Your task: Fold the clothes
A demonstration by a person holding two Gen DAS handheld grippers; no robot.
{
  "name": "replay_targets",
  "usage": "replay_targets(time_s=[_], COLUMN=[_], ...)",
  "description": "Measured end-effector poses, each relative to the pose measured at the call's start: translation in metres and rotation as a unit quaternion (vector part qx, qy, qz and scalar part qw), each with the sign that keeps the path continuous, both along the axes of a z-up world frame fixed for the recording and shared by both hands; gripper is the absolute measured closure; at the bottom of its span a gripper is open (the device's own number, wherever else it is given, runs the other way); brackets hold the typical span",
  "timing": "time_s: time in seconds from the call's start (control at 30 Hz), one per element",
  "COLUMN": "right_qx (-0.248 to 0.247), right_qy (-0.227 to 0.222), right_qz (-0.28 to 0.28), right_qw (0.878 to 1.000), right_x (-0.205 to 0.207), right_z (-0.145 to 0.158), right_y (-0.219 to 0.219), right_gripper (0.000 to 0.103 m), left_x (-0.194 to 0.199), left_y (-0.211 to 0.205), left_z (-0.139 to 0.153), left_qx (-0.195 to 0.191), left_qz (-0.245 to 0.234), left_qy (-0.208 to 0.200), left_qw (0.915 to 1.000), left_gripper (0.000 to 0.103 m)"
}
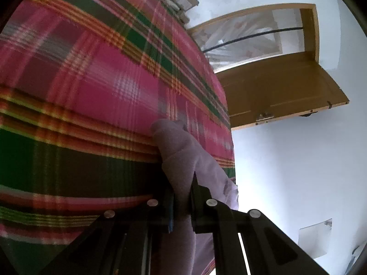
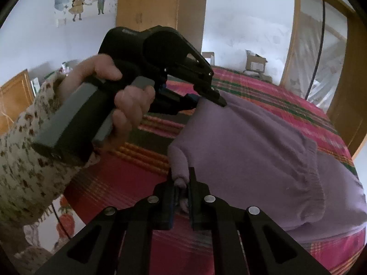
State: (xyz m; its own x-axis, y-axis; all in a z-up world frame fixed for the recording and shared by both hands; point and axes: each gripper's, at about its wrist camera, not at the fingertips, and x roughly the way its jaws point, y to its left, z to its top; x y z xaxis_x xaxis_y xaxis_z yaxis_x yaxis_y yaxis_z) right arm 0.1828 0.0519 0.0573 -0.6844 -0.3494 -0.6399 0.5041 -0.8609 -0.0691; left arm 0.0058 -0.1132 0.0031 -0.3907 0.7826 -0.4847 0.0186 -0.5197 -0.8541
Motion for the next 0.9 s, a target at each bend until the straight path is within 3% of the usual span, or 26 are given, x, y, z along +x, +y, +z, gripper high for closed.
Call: replay_targets(time_s=[0.33,0.53,0.9], right_qx=[-0.013,-0.024,-0.042], right_qy=[0.0,-0.032,-0.061], right_qz=[0.077,0.132,0.193], right_qw=[0.997,0.99,0.978], right_x=[0.011,0.009,0.01], right_z=[0.012,0.005,-0.001], right_y=[-0.041,-0.073,-0.112], right_gripper=[0.094,0.094,0.094], left_x=[0.02,0.038,0.057], left_y=[-0.056,-0.092,-0.141], left_z=[0.01,0.008,-0.003], left_qx=[-0.036,-0.07,-0.093], left_qz=[0.045,0.073,0.109], left_qy=[0.008,0.006,-0.019], left_qw=[0.9983,0.9949,0.9895], left_gripper=[0.093,0.092,0.092])
